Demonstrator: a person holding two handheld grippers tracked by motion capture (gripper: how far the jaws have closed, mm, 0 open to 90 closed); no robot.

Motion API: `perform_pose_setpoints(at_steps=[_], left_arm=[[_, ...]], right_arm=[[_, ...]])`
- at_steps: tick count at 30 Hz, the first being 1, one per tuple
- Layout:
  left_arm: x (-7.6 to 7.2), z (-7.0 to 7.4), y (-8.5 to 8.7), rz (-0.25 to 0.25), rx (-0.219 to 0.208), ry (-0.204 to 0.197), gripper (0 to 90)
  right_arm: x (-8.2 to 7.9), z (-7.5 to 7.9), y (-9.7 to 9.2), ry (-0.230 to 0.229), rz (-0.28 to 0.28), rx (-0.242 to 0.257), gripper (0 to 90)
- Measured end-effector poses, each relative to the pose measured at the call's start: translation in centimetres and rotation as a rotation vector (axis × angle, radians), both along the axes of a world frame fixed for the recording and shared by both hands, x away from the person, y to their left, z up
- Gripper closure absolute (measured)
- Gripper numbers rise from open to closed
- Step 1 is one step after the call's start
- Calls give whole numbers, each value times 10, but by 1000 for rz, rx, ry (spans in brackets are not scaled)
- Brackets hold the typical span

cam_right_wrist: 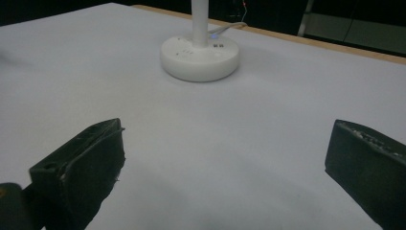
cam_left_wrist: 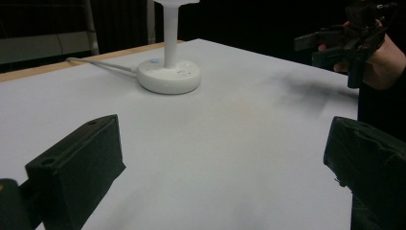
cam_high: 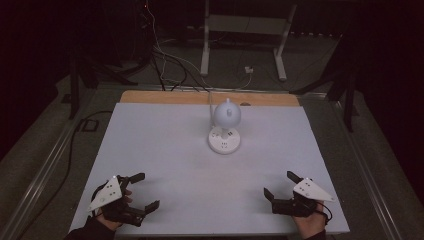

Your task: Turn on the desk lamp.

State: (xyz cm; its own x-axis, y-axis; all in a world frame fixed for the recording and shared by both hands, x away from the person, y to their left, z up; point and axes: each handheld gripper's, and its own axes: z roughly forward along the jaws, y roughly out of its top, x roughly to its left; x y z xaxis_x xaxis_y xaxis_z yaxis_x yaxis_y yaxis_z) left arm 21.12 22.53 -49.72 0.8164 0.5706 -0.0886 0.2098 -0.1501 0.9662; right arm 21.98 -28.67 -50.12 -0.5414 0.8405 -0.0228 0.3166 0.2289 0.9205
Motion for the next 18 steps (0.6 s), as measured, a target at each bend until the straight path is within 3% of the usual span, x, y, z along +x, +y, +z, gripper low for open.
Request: perform_pose_setpoints(at_steps=[18], left_arm=[[1,0,-1,-13,-3,1,5]], right_arm=[[0,0,4,25,14,-8,0]])
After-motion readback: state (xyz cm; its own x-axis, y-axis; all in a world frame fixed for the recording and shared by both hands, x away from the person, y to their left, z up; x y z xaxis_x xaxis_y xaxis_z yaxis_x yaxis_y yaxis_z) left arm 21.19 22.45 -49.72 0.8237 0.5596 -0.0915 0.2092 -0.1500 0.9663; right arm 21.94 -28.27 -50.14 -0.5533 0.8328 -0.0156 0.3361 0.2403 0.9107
